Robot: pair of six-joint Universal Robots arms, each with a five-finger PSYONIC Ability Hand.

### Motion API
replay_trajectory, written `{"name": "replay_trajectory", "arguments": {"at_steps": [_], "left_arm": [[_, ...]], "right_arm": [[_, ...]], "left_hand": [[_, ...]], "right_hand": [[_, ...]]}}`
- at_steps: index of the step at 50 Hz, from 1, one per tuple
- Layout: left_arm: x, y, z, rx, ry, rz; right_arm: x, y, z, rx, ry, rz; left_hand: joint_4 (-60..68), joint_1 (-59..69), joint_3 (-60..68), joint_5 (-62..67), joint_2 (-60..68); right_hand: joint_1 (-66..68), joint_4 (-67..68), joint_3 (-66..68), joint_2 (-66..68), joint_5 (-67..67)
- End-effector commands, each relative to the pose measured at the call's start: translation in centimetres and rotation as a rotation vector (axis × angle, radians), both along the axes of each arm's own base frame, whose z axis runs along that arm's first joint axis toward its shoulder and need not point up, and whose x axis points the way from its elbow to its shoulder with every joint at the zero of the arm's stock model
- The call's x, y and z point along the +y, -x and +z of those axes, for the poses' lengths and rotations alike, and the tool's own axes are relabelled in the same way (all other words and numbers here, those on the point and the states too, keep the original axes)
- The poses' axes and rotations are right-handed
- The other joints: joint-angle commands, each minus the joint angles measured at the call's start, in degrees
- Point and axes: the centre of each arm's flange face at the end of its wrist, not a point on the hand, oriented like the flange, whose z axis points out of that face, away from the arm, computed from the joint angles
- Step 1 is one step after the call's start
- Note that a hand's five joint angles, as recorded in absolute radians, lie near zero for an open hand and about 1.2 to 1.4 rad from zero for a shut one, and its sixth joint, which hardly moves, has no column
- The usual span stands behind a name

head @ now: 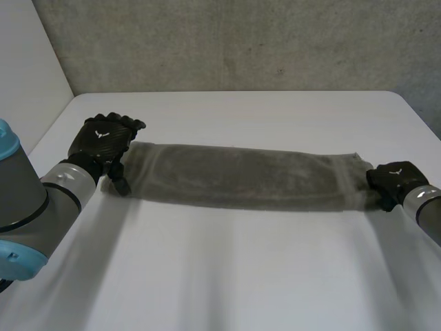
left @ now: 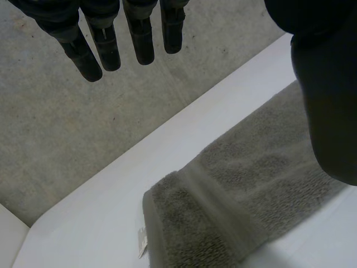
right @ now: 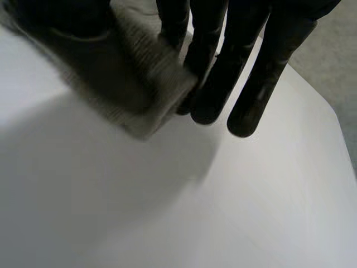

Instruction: Fold the towel.

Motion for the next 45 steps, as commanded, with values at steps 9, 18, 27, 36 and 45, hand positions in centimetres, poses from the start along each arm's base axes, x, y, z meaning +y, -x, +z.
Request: {"name": "replay_trajectory", "arguments": {"at_steps": [9, 18, 27, 36, 45], "left_arm": [[-0.1, -0.2, -0.1, 0.0, -0.005, 0.009], [-0.1, -0.2, -0.1, 0.001, -0.004, 0.009], [-0.1, -0.2, -0.1, 0.001, -0.005, 0.012], [0.0, -0.4, -0.3, -0.002, -0.011, 0.016], [0.1, -0.3, -0.6, -0.003, -0.02, 0.012]], "right_arm": [[-4.6, 11.1, 9.5, 0.159, 0.279, -0.299], [-5.3, 2.1, 14.6, 0.135, 0.439, -0.07], [0.6, -14.6, 13.4, 0.04, 0.479, 0.344], [10.0, -24.8, 4.7, 0.039, 0.309, 0.672], [10.7, -24.1, 2.4, 0.072, 0.215, 0.646]], "left_hand": [[-2.8, -3.2, -1.9, -11.2, -2.8], [-2.8, -3.2, -1.9, -11.2, -2.8], [-2.8, -3.2, -1.9, -11.2, -2.8], [-3.0, -3.4, -2.1, -11.4, -2.9], [-3.0, -3.4, -2.1, -11.4, -2.9]], "right_hand": [[8.6, 8.6, 8.7, 8.0, 8.7], [8.6, 8.6, 8.7, 8.0, 8.7], [8.6, 8.6, 8.7, 8.0, 8.7], [8.6, 8.6, 8.7, 8.0, 8.7], [-61.4, -61.4, -61.3, -62.0, -61.3]]}}
